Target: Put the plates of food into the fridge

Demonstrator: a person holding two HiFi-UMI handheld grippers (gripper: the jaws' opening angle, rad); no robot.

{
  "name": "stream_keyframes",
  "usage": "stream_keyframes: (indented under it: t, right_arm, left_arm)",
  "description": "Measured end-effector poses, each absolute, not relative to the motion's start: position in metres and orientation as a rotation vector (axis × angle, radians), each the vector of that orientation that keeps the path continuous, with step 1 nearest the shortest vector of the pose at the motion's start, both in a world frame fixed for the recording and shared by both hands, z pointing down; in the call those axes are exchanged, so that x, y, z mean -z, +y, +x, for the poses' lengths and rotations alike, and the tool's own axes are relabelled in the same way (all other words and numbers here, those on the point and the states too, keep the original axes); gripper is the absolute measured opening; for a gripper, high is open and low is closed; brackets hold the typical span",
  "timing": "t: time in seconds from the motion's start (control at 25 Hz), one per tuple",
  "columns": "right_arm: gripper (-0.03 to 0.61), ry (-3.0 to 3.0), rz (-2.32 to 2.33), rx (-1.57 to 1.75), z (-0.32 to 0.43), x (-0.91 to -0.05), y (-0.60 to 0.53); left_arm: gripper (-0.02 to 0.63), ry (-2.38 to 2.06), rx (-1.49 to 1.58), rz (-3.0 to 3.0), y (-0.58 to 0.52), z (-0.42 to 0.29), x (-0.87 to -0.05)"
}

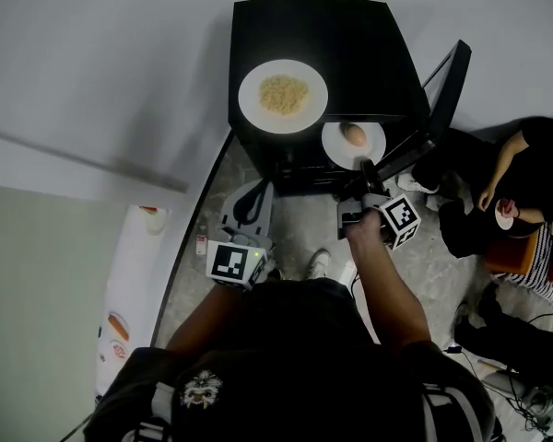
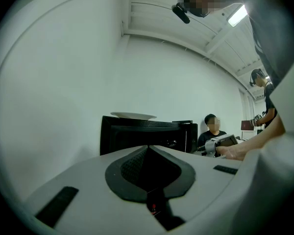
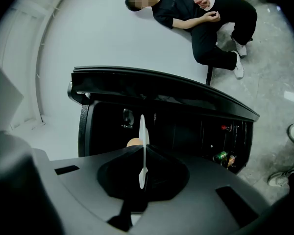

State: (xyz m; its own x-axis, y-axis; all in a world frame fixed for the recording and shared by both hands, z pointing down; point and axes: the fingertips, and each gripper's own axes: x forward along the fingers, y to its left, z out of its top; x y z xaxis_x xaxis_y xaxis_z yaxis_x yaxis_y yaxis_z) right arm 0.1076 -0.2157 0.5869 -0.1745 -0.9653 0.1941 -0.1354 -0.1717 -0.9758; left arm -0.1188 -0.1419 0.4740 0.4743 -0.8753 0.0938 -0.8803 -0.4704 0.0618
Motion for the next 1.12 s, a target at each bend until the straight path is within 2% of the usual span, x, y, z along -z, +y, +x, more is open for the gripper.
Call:
stream_keyframes:
  t: [1.12]
  right_arm:
    - [0.034, 1.264, -1.329, 1.404, 0.112, -0.609, -0.285]
  left_arm:
    - [0.023, -1.581, -0.106, 2.582, -0.142, -0.125, -0.481]
